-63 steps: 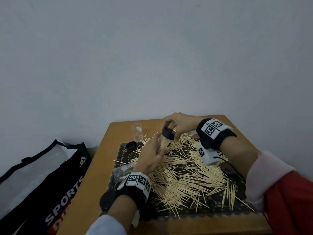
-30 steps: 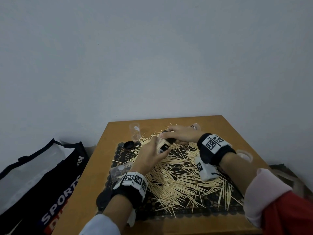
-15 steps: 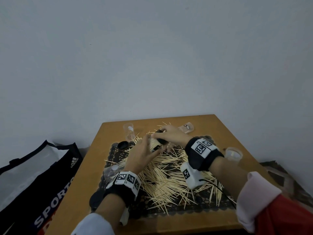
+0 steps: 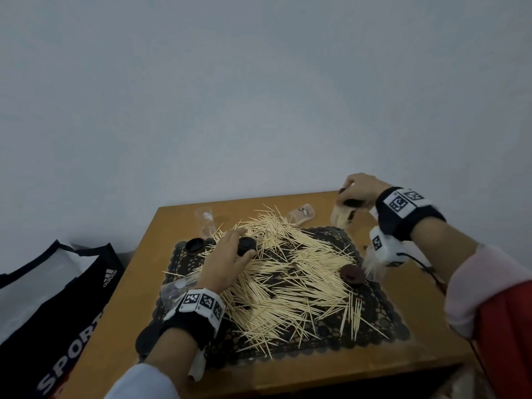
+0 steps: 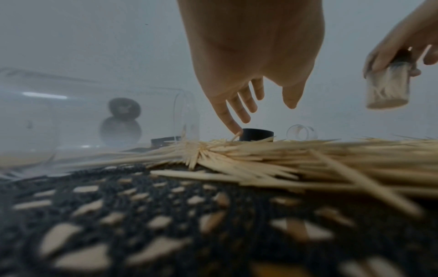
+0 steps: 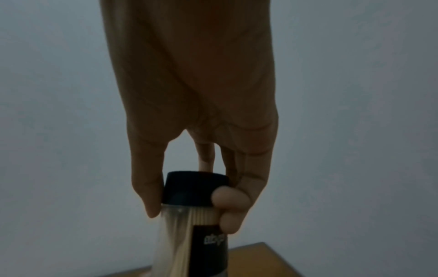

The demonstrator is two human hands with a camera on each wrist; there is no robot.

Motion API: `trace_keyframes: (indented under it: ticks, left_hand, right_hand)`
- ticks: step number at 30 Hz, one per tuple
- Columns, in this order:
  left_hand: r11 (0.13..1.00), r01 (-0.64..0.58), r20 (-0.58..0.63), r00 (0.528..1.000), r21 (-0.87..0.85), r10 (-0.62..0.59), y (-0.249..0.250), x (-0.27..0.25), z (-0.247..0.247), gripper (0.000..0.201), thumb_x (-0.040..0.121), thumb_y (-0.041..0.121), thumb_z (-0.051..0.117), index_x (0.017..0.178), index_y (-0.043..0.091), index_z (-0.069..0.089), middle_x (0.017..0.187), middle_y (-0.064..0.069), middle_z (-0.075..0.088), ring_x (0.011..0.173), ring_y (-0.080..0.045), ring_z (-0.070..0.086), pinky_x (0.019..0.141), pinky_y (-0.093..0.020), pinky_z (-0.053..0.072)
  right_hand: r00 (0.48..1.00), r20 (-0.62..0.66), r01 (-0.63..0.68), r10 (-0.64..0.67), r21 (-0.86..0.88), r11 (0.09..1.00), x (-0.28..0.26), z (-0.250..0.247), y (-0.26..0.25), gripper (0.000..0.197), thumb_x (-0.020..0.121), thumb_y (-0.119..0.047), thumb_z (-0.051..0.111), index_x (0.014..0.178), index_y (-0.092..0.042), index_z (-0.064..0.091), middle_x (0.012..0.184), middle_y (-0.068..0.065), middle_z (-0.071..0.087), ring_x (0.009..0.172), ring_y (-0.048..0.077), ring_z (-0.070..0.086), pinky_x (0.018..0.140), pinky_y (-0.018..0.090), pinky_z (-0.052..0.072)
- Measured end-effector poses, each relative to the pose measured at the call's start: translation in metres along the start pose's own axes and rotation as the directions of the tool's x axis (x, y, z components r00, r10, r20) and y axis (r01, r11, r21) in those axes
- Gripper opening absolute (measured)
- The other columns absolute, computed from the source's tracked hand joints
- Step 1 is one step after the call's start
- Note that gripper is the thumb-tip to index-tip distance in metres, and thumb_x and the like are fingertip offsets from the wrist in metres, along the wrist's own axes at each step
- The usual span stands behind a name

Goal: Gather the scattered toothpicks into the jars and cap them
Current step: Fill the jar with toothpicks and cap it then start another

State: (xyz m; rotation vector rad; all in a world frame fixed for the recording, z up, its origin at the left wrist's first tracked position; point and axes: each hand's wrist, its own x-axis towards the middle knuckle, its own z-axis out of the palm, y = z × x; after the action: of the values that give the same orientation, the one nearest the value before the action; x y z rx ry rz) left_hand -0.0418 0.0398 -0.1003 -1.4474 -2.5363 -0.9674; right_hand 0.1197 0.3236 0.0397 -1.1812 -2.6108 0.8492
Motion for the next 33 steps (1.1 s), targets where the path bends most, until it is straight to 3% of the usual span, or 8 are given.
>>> trace_keyframes:
  ticks: [3,11,17,20,25,27,29,33]
  left_hand:
    - [1.0,-0.001,-0.003,1.0,-0.008,0.001,0.0,0.0,0.001,0.052,0.098,0.04,0.052,0.143,0.018,0.039,0.14,0.001,0.046,0.121,-0.014,0.049,0.092,-0.03,0.044]
    - [1.0,0.006,0.021,1.0,-0.01,-0.006,-0.003,0.001,0.001,0.049,0.098,0.035,0.054,0.141,0.018,0.041,0.138,0.002,0.047,0.12,-0.014,0.05,0.095,-0.034,0.046]
    - [1.0,-0.012,0.039,0.999,-0.001,0.012,-0.003,0.001,0.001,0.046,0.098,0.033,0.055,0.139,0.017,0.043,0.132,0.003,0.048,0.117,-0.011,0.049,0.094,-0.029,0.045]
    - [1.0,-0.025,0.048,0.999,-0.007,0.025,-0.004,0.001,0.001,0.045,0.098,0.032,0.055,0.139,0.017,0.044,0.13,0.004,0.049,0.116,-0.011,0.049,0.092,-0.029,0.045]
    - [0.999,-0.035,0.04,0.999,0.001,0.035,-0.006,0.002,0.002,0.043,0.097,0.031,0.056,0.136,0.017,0.046,0.128,0.002,0.051,0.114,-0.013,0.05,0.092,-0.029,0.044]
    - [0.999,-0.046,0.04,0.998,0.007,0.045,-0.005,0.002,0.002,0.041,0.097,0.03,0.055,0.135,0.016,0.047,0.127,0.002,0.052,0.113,-0.012,0.05,0.091,-0.027,0.043]
    - [0.999,-0.051,0.04,0.998,-0.003,0.051,-0.004,0.002,0.001,0.039,0.097,0.029,0.056,0.133,0.017,0.048,0.126,0.002,0.052,0.111,-0.012,0.051,0.092,-0.03,0.047]
    - [0.998,-0.056,0.043,0.997,-0.012,0.056,0.0,0.002,0.0,0.036,0.097,0.026,0.056,0.131,0.016,0.05,0.124,0.002,0.053,0.107,-0.011,0.051,0.091,-0.032,0.051]
  right_hand:
    - [0.998,-0.052,-0.052,0.047,-0.102,0.993,0.002,-0.004,0.025,0.037,0.075,-0.018,0.078,0.105,-0.007,0.059,0.11,0.017,0.061,0.102,0.034,0.06,0.087,0.046,0.055]
    - [0.994,0.06,-0.072,0.087,-0.211,0.975,0.007,0.01,0.058,0.033,0.078,-0.006,0.076,0.11,-0.005,0.068,0.115,0.015,0.062,0.094,0.026,0.053,0.076,0.033,0.049]
    - [0.997,0.063,-0.022,0.033,-0.17,0.985,0.009,0.015,0.06,0.054,0.08,-0.003,0.074,0.131,-0.012,0.059,0.135,0.015,0.054,0.12,0.033,0.052,0.091,0.036,0.047]
    - [0.998,0.057,0.002,0.011,-0.214,0.977,0.008,0.014,0.061,0.061,0.083,-0.013,0.073,0.139,-0.012,0.05,0.143,0.014,0.046,0.127,0.032,0.046,0.096,0.037,0.043]
    - [0.99,-0.112,0.058,-0.081,-0.201,0.978,0.003,0.006,0.053,0.037,0.074,-0.028,0.081,0.096,-0.011,0.056,0.11,0.012,0.059,0.092,0.024,0.054,0.071,0.032,0.043]
    - [0.993,-0.046,0.094,-0.106,-0.207,0.974,-0.006,0.005,0.048,0.034,0.076,-0.03,0.08,0.087,-0.011,0.054,0.098,0.009,0.062,0.078,0.019,0.055,0.06,0.027,0.041]
    - [0.989,0.125,0.11,-0.083,-0.224,0.968,-0.016,0.007,0.045,0.036,0.077,-0.037,0.078,0.086,-0.01,0.057,0.088,0.006,0.062,0.068,0.015,0.054,0.054,0.024,0.04]
    - [0.843,0.522,0.146,0.13,-0.455,0.878,-0.034,0.017,0.037,0.056,0.075,-0.053,0.075,0.114,-0.014,0.061,0.104,-0.002,0.059,0.079,0.012,0.056,0.075,0.03,0.051]
